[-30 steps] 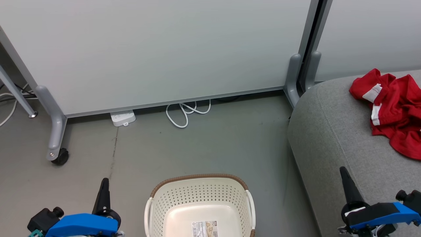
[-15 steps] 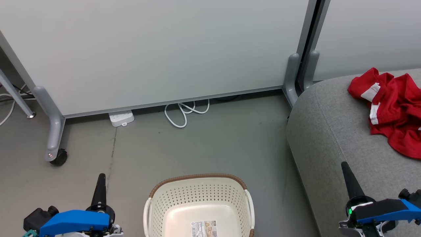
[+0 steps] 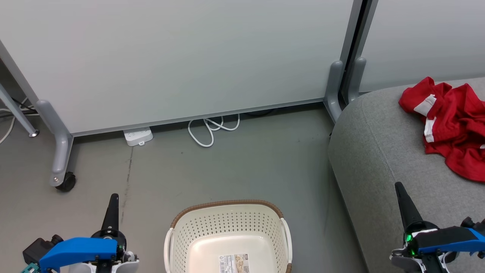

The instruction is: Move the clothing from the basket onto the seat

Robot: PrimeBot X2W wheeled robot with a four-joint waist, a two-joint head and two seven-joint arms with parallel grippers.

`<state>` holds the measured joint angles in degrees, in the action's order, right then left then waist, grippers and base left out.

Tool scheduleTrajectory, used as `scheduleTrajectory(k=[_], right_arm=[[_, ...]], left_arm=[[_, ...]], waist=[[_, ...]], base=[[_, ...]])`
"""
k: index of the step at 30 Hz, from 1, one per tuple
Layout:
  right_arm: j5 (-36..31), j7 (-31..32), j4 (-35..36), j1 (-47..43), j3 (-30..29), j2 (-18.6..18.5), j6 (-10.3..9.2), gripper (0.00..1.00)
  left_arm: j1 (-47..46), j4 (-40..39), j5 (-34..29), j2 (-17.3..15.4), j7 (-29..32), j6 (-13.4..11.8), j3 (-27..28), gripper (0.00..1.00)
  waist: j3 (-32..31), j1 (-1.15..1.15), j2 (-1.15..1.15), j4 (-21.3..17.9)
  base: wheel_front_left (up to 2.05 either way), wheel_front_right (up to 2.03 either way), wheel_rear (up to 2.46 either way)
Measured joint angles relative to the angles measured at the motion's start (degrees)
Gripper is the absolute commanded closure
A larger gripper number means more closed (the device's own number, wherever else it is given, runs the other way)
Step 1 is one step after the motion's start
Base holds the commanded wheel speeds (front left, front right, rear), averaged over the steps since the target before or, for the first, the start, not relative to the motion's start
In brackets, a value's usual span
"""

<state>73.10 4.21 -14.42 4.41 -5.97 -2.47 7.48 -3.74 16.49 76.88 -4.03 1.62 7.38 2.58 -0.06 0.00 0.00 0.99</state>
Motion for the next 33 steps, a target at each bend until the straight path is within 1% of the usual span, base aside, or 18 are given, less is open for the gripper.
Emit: scheduleTrajectory(k=[33], right_arm=[[15.3, 1.8, 0.3, 1.2, -0.4, -0.2, 0.00, 1.00]], left_arm=[[-1.7, -1.9, 12.4, 0.8, 3.9, 0.0, 2.9, 1.00]], waist=[[0.2, 0.00, 0.00, -0.8]], base=[[0.00, 0.00, 0.00]])
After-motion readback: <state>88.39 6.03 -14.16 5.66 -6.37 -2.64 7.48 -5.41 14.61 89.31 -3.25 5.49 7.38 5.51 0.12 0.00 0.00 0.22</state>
